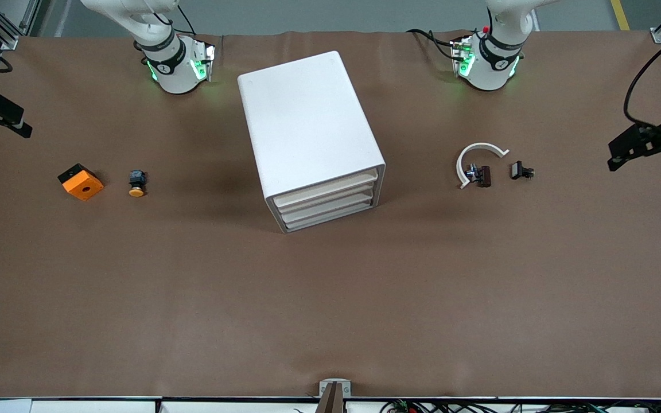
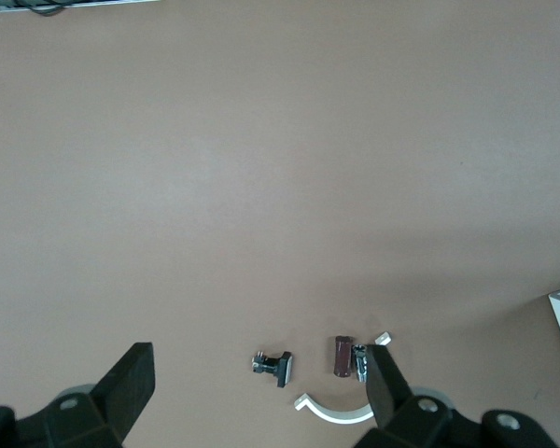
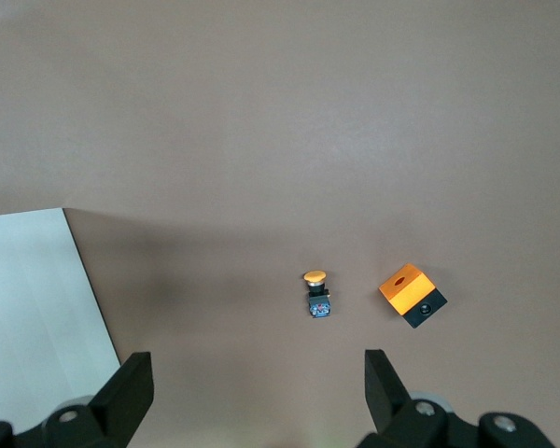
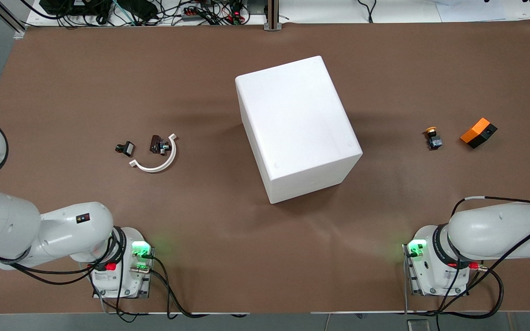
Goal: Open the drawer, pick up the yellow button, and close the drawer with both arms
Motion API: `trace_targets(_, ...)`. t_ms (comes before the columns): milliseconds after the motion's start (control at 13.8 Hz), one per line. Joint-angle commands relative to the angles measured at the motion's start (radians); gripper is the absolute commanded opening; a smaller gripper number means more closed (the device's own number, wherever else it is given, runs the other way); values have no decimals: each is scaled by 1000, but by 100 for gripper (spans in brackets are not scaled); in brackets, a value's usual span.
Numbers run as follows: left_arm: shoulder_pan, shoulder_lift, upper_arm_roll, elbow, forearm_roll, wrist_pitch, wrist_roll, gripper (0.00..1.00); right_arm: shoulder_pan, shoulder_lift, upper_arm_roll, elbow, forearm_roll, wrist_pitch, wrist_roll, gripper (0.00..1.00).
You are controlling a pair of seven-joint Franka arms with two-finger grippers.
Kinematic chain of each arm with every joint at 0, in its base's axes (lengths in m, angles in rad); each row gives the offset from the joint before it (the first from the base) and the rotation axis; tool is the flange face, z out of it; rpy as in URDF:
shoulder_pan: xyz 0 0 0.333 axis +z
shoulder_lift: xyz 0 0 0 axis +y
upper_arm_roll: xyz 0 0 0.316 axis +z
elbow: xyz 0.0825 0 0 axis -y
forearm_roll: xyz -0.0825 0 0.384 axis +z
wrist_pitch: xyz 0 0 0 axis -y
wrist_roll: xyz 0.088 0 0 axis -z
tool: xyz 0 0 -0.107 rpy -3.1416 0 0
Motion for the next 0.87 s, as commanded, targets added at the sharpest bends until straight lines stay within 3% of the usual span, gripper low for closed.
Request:
trace_targets(0,0,-37,2,-19,-22,-7,16,100,9,-56,0,-59,-19,21,-7,100)
trace_targets(73,-39,-33,31,-3,-22,-7,7,100,10,-56,2,-52,-28,9,1,100)
trace_targets(218,-182,-32,164,4,-22,-7,2,100,9,-58,2,-42,-30,-2,4,100)
trace_targets(435,-335,-32,304,12,-22,-7,5,100,9,-58,0,-24,-30,-18,7,100)
trace_targets(798,-337,-29,312,14,-24,-7,10,100,9,-55,0,11,-24,-71,2,100)
